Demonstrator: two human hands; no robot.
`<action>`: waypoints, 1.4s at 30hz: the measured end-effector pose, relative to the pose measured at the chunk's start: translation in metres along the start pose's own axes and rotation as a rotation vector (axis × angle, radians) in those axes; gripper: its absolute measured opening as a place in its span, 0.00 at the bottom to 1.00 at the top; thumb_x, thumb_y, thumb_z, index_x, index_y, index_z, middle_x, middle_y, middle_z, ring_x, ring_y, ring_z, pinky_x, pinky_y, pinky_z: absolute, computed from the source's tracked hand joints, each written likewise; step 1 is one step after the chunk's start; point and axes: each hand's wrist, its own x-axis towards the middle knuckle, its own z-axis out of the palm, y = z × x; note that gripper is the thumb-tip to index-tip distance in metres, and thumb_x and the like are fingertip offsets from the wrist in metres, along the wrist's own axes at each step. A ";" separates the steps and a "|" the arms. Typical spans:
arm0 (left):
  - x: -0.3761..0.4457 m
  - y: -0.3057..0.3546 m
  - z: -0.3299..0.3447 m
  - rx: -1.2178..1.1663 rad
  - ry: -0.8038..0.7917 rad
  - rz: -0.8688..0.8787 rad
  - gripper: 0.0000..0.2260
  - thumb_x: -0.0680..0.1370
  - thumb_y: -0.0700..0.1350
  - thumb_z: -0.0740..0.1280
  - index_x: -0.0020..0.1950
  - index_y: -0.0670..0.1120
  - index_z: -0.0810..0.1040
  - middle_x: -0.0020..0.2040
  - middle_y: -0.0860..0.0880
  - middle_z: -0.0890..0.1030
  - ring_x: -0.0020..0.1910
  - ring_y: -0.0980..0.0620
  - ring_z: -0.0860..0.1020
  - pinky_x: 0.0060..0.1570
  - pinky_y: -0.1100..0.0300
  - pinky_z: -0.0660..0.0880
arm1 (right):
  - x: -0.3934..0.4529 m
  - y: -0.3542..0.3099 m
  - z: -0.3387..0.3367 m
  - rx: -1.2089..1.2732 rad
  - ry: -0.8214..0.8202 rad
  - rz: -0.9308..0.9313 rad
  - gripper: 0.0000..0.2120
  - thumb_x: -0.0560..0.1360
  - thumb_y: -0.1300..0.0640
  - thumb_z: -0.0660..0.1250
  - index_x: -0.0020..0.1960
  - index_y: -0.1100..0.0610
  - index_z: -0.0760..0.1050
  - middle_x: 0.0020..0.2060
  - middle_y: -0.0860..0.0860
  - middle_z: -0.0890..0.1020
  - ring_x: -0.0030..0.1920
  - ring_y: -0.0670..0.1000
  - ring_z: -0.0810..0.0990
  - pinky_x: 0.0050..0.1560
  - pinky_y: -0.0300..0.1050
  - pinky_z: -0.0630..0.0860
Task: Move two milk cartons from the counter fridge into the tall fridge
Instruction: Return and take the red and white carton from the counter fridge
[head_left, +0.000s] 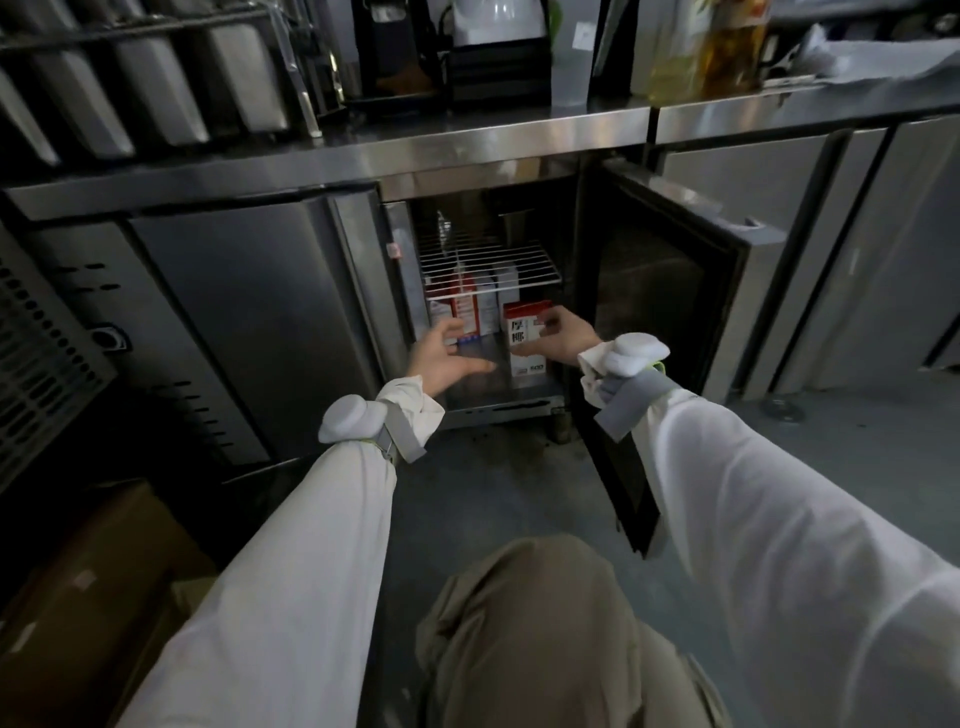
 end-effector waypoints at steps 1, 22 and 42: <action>0.011 -0.003 0.002 -0.006 -0.017 -0.006 0.35 0.69 0.38 0.80 0.73 0.41 0.69 0.71 0.43 0.73 0.70 0.44 0.73 0.63 0.57 0.71 | 0.008 0.005 -0.001 0.008 0.001 0.032 0.35 0.66 0.53 0.78 0.68 0.58 0.68 0.64 0.53 0.77 0.64 0.54 0.76 0.60 0.42 0.72; 0.249 -0.148 0.088 0.042 -0.203 -0.152 0.34 0.68 0.36 0.80 0.71 0.39 0.70 0.69 0.41 0.74 0.68 0.42 0.74 0.60 0.59 0.72 | 0.214 0.128 0.052 0.089 -0.063 0.303 0.36 0.67 0.63 0.77 0.70 0.61 0.65 0.62 0.55 0.77 0.64 0.54 0.75 0.55 0.38 0.70; 0.408 -0.183 0.164 -0.010 -0.163 -0.060 0.41 0.68 0.27 0.76 0.76 0.36 0.59 0.68 0.35 0.76 0.68 0.39 0.75 0.62 0.57 0.72 | 0.348 0.167 0.079 0.101 -0.089 0.231 0.34 0.71 0.74 0.69 0.72 0.68 0.58 0.70 0.61 0.69 0.70 0.58 0.68 0.49 0.33 0.72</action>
